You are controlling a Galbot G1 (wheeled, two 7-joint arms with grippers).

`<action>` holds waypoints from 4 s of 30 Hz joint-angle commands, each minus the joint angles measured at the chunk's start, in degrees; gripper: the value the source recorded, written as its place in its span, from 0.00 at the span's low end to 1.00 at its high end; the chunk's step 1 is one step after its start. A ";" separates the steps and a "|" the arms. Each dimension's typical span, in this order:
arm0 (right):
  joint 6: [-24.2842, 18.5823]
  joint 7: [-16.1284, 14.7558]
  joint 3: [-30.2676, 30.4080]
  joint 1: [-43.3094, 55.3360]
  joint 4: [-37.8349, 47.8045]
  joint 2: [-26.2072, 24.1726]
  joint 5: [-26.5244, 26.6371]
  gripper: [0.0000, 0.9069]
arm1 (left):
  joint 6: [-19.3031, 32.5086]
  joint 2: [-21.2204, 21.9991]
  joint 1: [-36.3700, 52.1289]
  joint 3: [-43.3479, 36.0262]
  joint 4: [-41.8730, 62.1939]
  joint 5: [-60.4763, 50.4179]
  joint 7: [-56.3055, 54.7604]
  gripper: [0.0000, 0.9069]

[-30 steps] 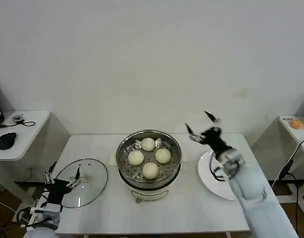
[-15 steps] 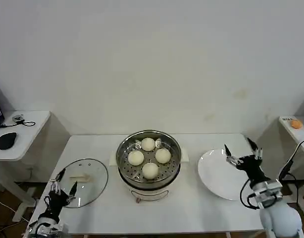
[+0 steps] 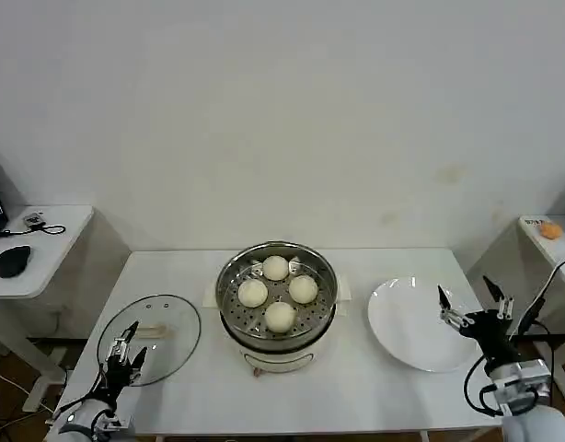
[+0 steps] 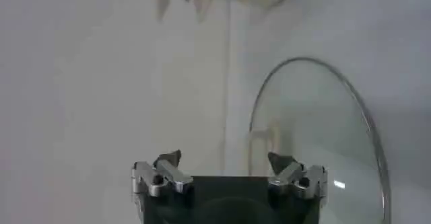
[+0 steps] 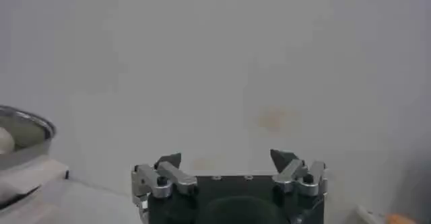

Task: Take steamed baozi put them in steamer then cover it.

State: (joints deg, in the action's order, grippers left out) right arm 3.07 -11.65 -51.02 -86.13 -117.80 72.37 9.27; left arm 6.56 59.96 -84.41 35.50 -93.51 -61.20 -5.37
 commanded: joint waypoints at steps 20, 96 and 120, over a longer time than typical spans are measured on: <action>-0.92 -0.35 -0.40 -4.19 -1.58 2.95 -1.12 1.00 | -0.62 -1.33 13.18 -4.96 10.13 -3.65 0.52 1.00; -4.88 -1.48 9.71 -4.58 2.49 9.53 -12.44 1.00 | -32.77 5.38 25.50 -29.45 -25.84 -10.71 25.66 0.00; -5.81 -1.26 10.04 -4.72 3.92 10.85 -14.53 1.00 | -30.63 26.52 29.38 -36.16 -12.47 -29.58 25.63 0.00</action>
State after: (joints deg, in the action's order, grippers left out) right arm -2.57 -12.92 -41.23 -90.94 -114.15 82.88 -4.67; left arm -23.87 79.99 -56.38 1.82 -110.44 -84.88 19.61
